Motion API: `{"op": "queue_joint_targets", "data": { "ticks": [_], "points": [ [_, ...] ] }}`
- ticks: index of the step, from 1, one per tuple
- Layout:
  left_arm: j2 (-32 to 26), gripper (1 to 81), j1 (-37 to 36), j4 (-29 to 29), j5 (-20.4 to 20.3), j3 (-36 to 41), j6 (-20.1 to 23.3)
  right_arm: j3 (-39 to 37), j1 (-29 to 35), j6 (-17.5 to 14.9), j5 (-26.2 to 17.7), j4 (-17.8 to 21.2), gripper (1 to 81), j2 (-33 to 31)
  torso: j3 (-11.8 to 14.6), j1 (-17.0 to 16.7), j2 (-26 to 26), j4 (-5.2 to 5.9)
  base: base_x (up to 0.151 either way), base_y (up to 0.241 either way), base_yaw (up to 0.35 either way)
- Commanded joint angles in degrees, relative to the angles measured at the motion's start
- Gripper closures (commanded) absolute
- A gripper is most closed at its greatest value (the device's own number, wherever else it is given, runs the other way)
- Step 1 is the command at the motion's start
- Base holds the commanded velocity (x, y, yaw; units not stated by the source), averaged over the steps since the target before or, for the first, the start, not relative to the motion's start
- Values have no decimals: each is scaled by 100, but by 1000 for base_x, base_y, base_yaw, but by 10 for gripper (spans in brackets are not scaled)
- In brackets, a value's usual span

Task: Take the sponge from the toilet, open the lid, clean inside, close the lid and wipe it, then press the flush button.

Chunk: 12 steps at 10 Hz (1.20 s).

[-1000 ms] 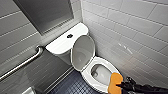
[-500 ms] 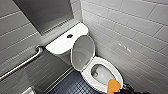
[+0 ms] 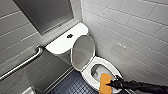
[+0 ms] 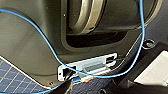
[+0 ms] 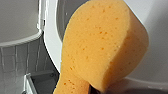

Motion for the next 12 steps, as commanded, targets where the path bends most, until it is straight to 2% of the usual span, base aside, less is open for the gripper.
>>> {"op": "queue_joint_targets", "data": {
  "ticks": [1,3,5,6,7,8,9,10,11,12],
  "points": [
    [13,10,257,-2,425,-7,9,-961,1584,6,-928,-255,811,637,0,0,0,0,0,0,0],
    [22,10,248,-11,425,-16,9,-1190,1918,6,-1217,-343,811,962,0,0,0,0,0,0,0],
    [22,10,248,-11,425,-16,9,-1103,2024,23,-1245,-308,811,1051,0,0,0,0,0,0,0],
    [22,10,240,-11,425,-16,9,-1041,2015,32,-1218,-308,811,1086,0,0,0,207,0,0,0],
    [22,10,239,-10,434,-16,9,-1058,1998,32,-1166,-291,811,1121,0,0,0,543,0,0,0],
    [22,10,247,-11,426,-25,9,-1041,2006,41,-1139,-281,811,1130,0,0,0,617,0,0,0],
    [31,10,239,-11,426,-34,9,-1006,2042,120,-1139,-290,811,1139,0,0,0,752,0,0,0],
    [31,10,239,-10,434,-34,9,-962,2077,138,-1131,-290,811,1130,0,0,0,937,0,0,0],
    [31,10,239,-2,434,-34,9,-953,2094,234,-1051,-290,811,1139,0,0,0,590,0,0,0],
    [31,10,247,-2,434,-43,9,-979,2042,505,-999,-290,811,1200,0,0,0,780,0,0,0]
  ]
}}
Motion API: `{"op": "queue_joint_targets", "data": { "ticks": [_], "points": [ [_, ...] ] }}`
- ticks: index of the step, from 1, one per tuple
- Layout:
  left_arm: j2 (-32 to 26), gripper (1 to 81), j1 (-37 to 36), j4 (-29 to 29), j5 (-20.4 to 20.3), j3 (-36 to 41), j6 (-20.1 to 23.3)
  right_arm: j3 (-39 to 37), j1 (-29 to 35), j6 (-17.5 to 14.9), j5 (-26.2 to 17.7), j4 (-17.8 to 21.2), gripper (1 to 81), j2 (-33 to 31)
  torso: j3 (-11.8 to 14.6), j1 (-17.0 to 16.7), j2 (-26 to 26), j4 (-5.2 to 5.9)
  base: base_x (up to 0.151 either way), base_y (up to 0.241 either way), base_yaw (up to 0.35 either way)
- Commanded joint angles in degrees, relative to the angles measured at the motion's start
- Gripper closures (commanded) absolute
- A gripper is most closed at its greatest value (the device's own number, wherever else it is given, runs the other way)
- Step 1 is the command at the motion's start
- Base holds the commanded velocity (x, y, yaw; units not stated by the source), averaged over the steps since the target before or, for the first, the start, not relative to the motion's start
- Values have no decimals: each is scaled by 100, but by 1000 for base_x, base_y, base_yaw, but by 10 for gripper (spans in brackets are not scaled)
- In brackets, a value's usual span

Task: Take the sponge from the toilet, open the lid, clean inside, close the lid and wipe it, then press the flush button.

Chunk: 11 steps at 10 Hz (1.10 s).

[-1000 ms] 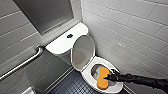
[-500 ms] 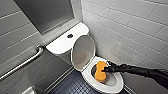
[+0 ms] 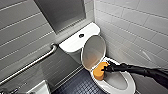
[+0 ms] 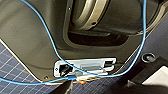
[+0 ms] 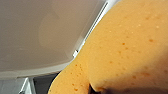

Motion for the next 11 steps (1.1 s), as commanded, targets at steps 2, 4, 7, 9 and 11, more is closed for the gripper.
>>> {"op": "queue_joint_targets", "data": {
  "ticks": [2,4,7,9,11],
  "points": [
    [-54,10,237,-2,442,18,7,141,406,765,545,10,811,239,0,0,0,46,0,0,0],
    [-54,10,237,-2,441,18,7,413,98,933,1075,-121,811,265,0,0,0,40,0,0,0],
    [-54,10,237,-2,441,18,7,1001,-201,951,1005,-465,811,-41,0,0,0,40,0,0,0],
    [-63,10,237,-2,433,18,7,1266,-394,951,934,-518,811,-428,0,0,0,42,0,0,0],
    [-63,10,237,-2,433,18,7,1196,-649,959,934,-588,811,-631,0,0,0,42,0,0,0]
  ]
}}
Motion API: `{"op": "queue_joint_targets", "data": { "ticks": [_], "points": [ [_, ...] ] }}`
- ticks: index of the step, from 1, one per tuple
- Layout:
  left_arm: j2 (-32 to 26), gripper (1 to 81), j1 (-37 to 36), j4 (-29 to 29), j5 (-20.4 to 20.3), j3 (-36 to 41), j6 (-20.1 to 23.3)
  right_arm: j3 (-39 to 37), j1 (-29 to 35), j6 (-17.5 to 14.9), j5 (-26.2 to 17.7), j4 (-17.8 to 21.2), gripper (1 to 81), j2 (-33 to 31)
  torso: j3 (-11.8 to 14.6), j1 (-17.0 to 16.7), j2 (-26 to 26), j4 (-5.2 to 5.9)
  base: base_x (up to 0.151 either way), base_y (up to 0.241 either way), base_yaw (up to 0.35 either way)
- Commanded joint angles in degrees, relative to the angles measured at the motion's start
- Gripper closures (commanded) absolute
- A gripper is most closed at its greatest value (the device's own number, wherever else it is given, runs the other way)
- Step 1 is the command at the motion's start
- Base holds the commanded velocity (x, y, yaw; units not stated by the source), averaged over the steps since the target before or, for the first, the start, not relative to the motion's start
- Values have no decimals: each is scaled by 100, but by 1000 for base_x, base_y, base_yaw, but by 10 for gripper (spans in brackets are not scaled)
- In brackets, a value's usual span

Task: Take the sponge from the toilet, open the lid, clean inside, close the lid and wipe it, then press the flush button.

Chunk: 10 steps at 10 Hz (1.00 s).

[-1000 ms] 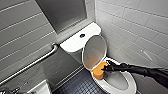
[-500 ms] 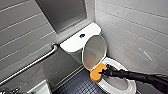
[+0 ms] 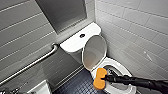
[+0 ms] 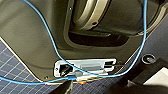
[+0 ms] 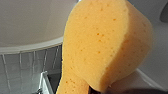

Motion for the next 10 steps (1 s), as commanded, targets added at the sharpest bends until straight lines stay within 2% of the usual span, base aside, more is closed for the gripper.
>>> {"op": "queue_joint_targets", "data": {
  "ticks": [1,4,7,10],
  "points": [
    [-60,10,239,-4,435,21,-2,268,293,33,-165,-218,811,-102,0,0,0,0,0,0,0],
    [-60,10,239,-4,435,29,-2,460,73,42,-165,-394,811,-338,0,0,0,0,0,0,0],
    [-69,10,230,-4,435,21,-2,1295,-252,42,-165,-403,811,-1314,0,0,0,0,0,0,0],
    [-69,10,222,-4,435,21,-2,1629,-568,42,-148,-394,811,-1833,0,0,0,0,0,0,0]
  ]
}}
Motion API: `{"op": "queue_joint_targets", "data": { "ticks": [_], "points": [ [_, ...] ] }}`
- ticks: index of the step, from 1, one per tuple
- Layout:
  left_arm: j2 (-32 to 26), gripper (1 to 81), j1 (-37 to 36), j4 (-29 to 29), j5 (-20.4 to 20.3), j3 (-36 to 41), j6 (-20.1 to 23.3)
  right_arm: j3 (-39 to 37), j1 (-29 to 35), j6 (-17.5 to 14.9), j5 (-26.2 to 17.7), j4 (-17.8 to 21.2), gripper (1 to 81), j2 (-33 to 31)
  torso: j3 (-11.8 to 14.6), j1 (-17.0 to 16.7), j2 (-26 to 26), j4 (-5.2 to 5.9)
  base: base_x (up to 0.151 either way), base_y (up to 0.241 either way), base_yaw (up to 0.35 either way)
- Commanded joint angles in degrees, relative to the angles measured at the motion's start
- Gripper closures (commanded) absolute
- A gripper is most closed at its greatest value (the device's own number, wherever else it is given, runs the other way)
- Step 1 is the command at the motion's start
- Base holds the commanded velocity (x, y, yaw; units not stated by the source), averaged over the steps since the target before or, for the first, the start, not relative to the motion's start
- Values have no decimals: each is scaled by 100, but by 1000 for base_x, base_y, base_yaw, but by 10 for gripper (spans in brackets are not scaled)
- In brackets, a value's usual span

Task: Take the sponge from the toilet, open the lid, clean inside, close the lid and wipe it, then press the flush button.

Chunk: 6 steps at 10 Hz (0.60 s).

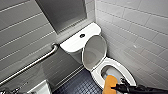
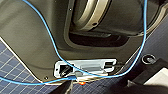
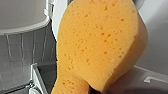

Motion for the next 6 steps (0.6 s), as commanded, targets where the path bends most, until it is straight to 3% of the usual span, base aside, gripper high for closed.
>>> {"op": "queue_joint_targets", "data": {
  "ticks": [1,6],
  "points": [
    [-78,10,226,7,368,21,-4,564,8,20,-297,-71,811,-568,0,0,0,0,0,0,0],
    [-96,10,226,95,314,21,4,960,-424,29,-183,-62,811,-1324,0,0,0,2,0,0,0]
  ]
}}
